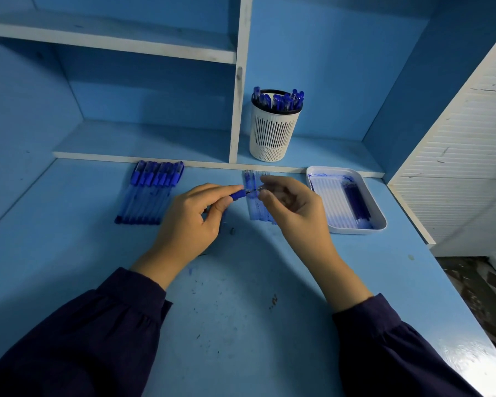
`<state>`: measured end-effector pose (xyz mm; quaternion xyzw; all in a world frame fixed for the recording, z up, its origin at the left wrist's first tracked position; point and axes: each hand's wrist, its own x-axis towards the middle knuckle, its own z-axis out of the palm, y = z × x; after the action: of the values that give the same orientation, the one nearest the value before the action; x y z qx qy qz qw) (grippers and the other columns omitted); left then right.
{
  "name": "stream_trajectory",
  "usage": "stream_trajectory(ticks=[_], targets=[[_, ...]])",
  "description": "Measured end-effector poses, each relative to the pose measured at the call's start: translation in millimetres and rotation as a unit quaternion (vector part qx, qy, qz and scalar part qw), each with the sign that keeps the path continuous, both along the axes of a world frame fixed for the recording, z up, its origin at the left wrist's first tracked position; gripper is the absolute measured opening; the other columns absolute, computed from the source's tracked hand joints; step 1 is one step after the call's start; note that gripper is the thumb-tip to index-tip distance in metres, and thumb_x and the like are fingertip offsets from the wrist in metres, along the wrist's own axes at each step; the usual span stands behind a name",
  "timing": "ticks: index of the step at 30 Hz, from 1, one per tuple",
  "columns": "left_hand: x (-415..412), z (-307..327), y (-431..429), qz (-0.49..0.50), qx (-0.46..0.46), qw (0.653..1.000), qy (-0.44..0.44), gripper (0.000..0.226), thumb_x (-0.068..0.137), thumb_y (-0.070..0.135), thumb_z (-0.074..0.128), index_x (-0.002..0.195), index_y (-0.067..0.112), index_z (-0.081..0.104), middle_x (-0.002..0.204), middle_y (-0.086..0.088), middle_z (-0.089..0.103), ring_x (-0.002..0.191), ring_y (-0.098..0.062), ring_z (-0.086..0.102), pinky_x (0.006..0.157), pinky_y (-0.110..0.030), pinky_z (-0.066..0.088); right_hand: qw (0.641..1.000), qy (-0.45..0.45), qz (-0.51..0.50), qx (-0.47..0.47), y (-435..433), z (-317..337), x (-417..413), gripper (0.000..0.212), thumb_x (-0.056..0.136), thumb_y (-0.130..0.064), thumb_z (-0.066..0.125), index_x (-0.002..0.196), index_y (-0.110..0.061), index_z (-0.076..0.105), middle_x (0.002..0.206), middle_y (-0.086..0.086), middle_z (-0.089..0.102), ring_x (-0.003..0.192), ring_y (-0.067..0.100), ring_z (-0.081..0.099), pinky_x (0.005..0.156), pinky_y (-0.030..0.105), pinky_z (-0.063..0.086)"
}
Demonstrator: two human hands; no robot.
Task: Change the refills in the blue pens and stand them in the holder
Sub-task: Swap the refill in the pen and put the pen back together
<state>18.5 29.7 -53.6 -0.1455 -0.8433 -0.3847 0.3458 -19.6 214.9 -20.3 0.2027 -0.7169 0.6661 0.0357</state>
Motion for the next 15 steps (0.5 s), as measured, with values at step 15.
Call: stream_trajectory(ticks=[15], targets=[[4,0,-11,0.037,0.02,0.999,-0.012,0.031,0.098,0.027,0.052,0.12,0.015,0.069,0.103,0.013,0.067,0.088,0.003,0.061,0.072,-0.027,0.054,0.943,0.113,0.097,0.297,-6,-16,7,0.011,0.085,-0.01,0.07,0.094,-0.015,0.074,0.086,-0.006,0.067,0.077,0.002,0.057,0.072,0.009,0.042]])
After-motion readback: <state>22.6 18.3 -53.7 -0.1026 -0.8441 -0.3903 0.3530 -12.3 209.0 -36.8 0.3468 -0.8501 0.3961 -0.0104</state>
